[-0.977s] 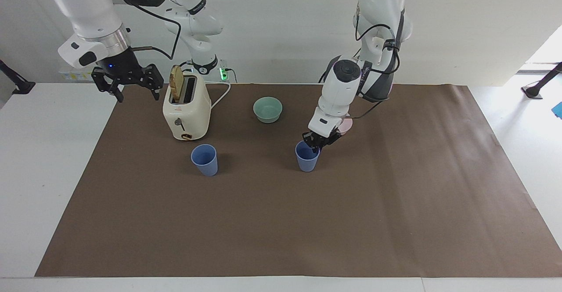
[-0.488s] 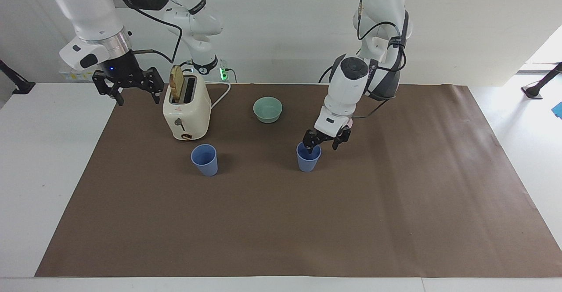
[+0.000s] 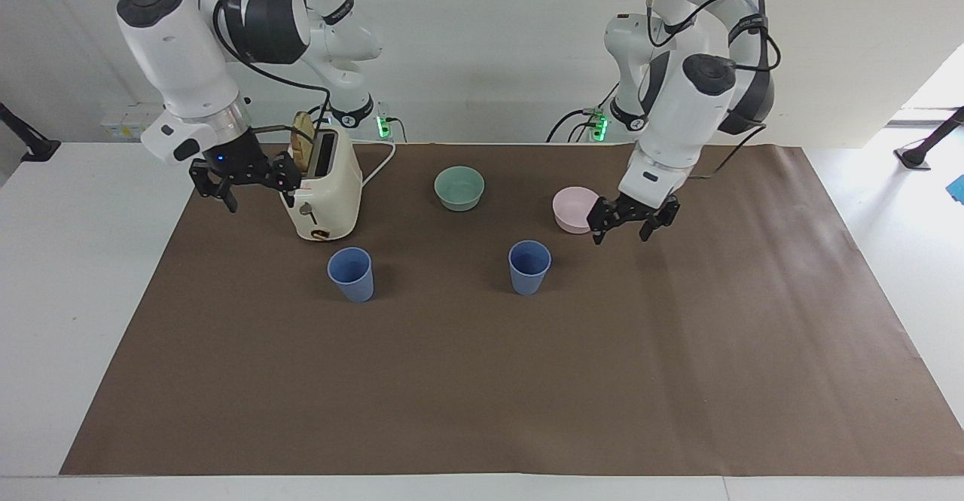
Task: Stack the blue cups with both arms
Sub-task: 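Release the cup with the left gripper while the right gripper reaches the other cup, then grasp the second blue cup with the right gripper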
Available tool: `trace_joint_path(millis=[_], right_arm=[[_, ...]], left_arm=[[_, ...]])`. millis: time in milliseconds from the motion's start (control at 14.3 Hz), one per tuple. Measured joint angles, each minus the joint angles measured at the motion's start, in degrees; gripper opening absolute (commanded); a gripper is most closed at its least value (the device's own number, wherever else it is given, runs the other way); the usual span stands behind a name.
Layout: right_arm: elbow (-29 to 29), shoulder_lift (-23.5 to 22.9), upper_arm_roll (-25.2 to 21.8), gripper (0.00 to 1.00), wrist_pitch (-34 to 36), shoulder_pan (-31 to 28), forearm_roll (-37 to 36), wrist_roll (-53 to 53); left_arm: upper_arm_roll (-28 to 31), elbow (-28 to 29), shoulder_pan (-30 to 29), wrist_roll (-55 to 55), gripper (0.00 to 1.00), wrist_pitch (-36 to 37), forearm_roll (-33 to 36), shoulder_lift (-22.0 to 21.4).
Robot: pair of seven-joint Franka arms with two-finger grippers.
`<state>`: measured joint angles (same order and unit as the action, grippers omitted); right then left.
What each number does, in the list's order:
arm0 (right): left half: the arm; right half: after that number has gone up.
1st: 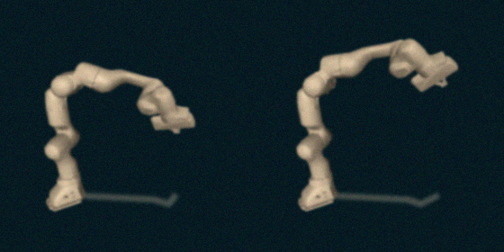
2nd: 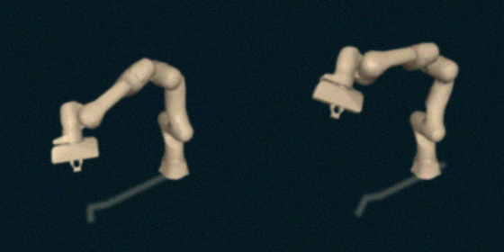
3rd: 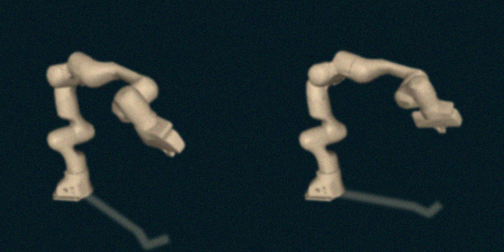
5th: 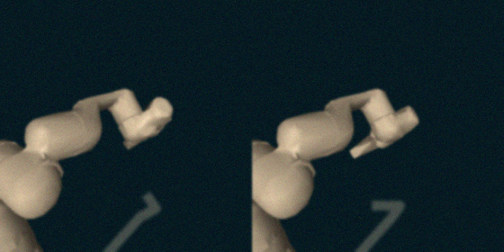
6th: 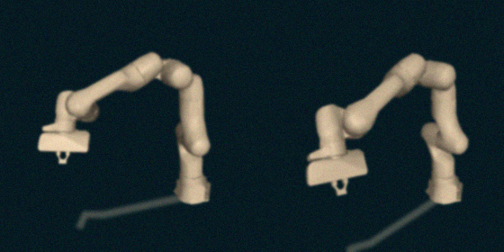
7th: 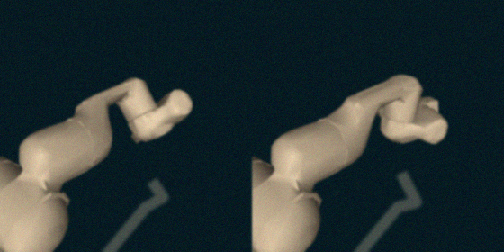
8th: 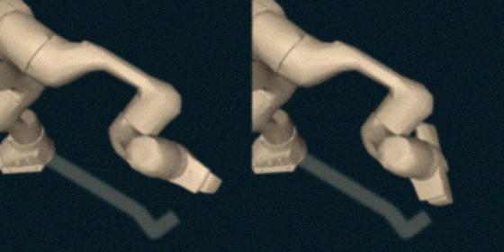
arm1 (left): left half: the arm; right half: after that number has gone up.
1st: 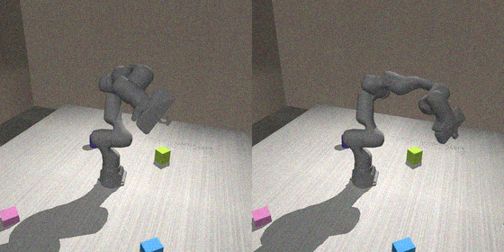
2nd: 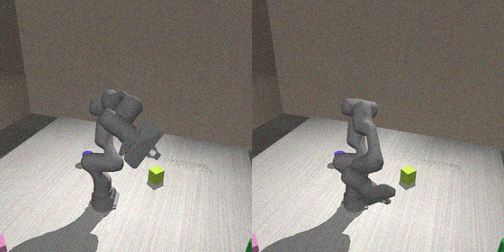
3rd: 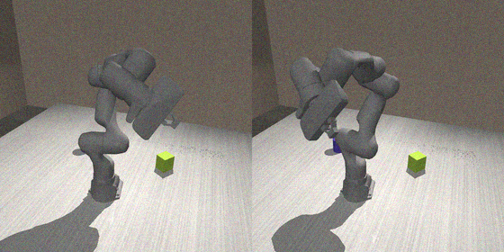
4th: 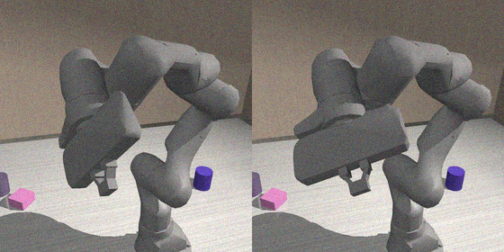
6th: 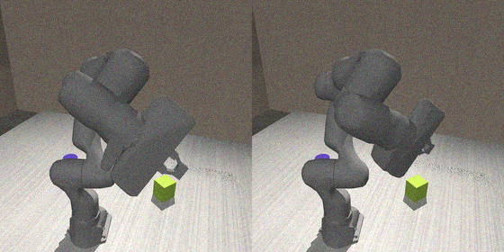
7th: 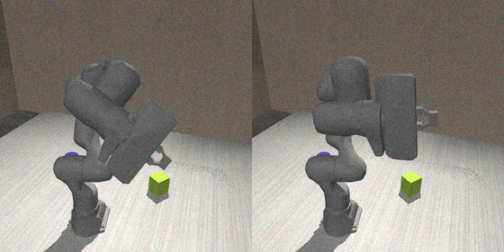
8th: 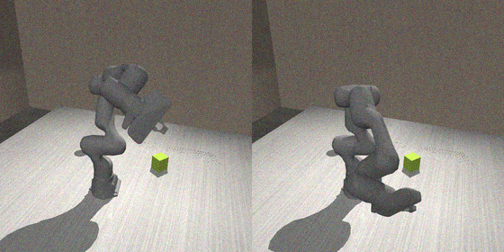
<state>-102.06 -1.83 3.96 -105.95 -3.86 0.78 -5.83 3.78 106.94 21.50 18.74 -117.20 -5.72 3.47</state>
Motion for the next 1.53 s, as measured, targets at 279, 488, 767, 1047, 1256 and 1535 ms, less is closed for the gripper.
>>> trace_joint_path(millis=[279,488,767,1047,1256,1535], right_arm=[[-3.3,-4.2,0.0,1.0,-7.0,2.3,0.2,0.3],[-5.1,-7.0,0.0,1.0,-12.5,4.3,0.2,3.7],[-8.8,-9.5,0.0,1.0,-18.2,5.1,0.2,4.9],[-10.0,-10.2,0.0,0.57,-18.9,5.2,0.2,5.0],[-10.0,-10.2,0.0,0.03,-18.9,5.5,0.2,5.0],[-9.9,-10.2,0.0,0.0,-18.9,6.1,0.2,5.0]], left_arm=[[0.1,-0.7,-7.4,-12.6,1.0,2.2,0.0,-2.1],[0.1,-4.6,-12.0,-19.7,1.0,6.6,2.0,-2.1],[0.2,-12.0,-15.1,-24.6,1.0,14.3,4.6,-2.3],[0.2,-16.2,-16.0,-25.3,1.0,19.5,4.9,-2.5],[0.2,-17.4,-16.4,-25.6,1.0,22.7,5.0,-2.5],[0.1,-17.6,-16.6,-25.6,1.0,25.8,5.0,-2.8]])
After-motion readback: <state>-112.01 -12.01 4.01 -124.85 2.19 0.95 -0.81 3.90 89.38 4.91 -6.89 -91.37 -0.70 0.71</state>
